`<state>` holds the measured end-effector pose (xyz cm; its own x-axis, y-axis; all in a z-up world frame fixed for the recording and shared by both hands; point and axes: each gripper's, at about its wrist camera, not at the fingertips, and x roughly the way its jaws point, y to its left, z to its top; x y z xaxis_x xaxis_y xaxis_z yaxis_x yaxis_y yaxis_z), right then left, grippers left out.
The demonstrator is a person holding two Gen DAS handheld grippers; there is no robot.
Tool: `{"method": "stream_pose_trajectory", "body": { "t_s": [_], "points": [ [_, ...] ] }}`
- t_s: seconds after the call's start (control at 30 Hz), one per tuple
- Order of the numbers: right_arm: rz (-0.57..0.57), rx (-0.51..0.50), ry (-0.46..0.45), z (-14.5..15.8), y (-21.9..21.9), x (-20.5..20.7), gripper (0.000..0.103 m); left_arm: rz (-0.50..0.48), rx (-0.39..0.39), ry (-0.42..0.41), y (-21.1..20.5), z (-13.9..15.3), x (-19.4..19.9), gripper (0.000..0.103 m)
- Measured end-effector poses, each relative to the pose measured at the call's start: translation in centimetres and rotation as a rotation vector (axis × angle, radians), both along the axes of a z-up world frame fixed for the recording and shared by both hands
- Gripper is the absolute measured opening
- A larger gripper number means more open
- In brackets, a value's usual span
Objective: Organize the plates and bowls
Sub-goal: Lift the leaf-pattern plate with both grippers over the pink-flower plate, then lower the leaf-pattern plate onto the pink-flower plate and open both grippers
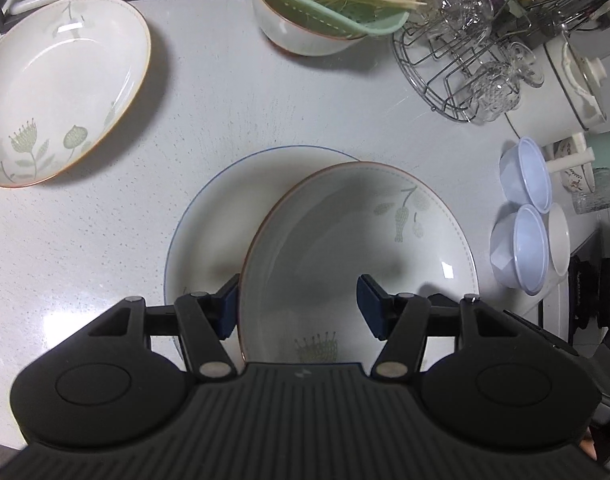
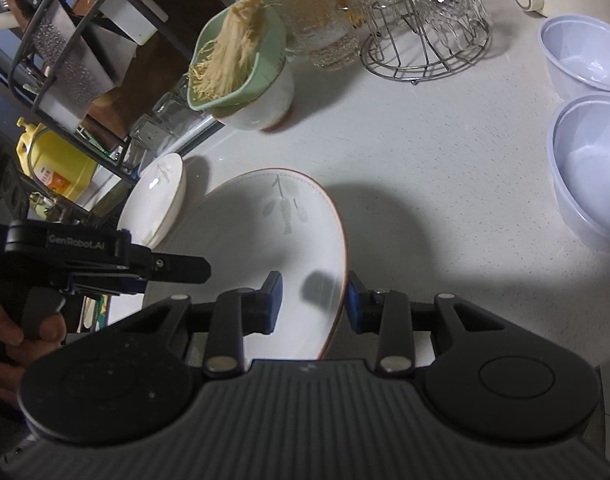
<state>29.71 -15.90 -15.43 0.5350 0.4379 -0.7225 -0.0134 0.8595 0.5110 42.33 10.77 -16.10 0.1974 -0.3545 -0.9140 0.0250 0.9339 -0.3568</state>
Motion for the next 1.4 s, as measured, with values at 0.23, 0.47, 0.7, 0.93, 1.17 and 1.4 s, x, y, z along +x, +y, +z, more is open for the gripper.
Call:
{"method": "stream_pose_trajectory", "body": {
  "t_s": [0.23,0.47,0.7,0.93,1.17,1.4],
  "points": [
    [0.035,-0.004,0.0,-1.2,0.2,0.4,0.036,0.004,0.062,-0.006,-0.8,-0.9,-0.2,0.065],
    [0.057,-0.031,-0.01,-1.3,1.0,0.7,0.038,0.018,0.085,-0.017,-0.5,-1.3,-0.6,0.065],
    [0.031,-0.067,0.008,-1.1,1.5,0.8,0.043,0.051,0.104,-0.054,0.1,-0.7,-1.5,0.069],
    [0.019,-0.086,0.012,-0.1,1.6,0.7,0.047,0.092,0.085,-0.107,2.0,1.4,-3.1,0.07],
    [0.032,-0.146,-0.068,4.1,2.2,0.0,0.081,0.114,0.088,-0.191,2.8,4.8,-5.2,0.07],
    [0.076,-0.262,-0.092,12.8,3.9,-1.4,0.086,0.126,0.12,-0.257,4.6,8.4,-7.1,0.07]
  ]
}}
